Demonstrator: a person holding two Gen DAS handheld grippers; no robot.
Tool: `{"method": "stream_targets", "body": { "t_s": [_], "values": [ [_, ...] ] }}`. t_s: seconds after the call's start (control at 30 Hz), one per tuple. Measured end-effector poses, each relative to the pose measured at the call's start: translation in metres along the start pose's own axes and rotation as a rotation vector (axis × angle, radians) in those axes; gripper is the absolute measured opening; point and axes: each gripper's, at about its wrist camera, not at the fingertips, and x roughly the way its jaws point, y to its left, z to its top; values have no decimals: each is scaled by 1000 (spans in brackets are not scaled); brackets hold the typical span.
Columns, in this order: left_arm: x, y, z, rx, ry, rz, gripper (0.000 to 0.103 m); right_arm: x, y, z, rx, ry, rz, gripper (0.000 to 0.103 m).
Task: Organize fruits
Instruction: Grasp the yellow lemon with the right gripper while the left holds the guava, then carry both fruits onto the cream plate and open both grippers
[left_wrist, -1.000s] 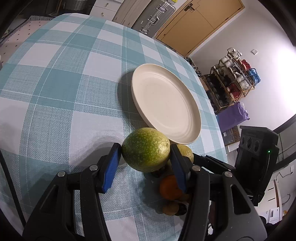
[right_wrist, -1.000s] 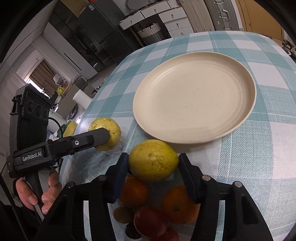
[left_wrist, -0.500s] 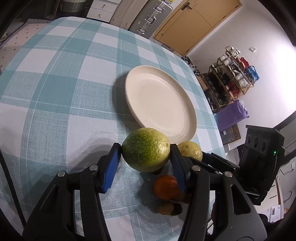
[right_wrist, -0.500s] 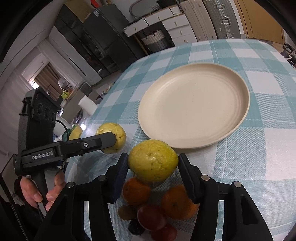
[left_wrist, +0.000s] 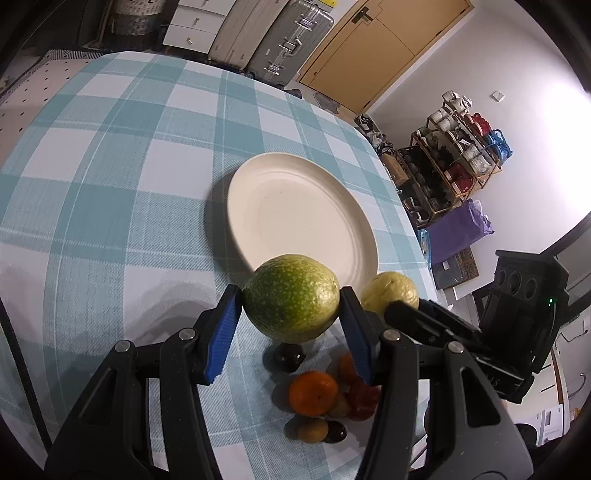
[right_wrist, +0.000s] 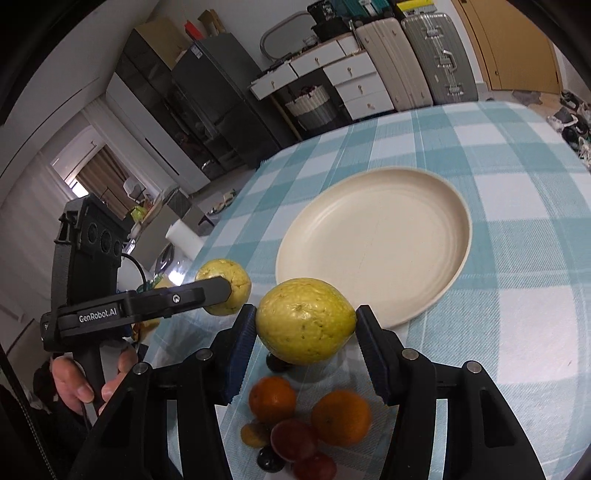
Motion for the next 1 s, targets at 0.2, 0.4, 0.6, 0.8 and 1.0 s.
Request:
{"method": "stream_targets", "body": {
  "t_s": [0.2, 0.4, 0.6, 0.8, 1.0],
  "values": [
    [3, -17, 20, 32, -6, -4, 51, -6, -3, 20, -39, -37, -35, 56],
    [13, -27, 50, 46, -18, -4, 51, -6, -12, 45, -73, -66, -68, 56],
    [39, -34, 82, 61, -5, 4, 51, 4, -22, 69, -119, -78, -129, 56],
    [69, -30, 108, 40, 20, -4, 51, 25, -35, 86, -139, -69, -165, 56],
    [97, -22, 121, 15, 59, -13, 51, 52, -44, 92, -157, -46, -194, 56]
  ]
}}
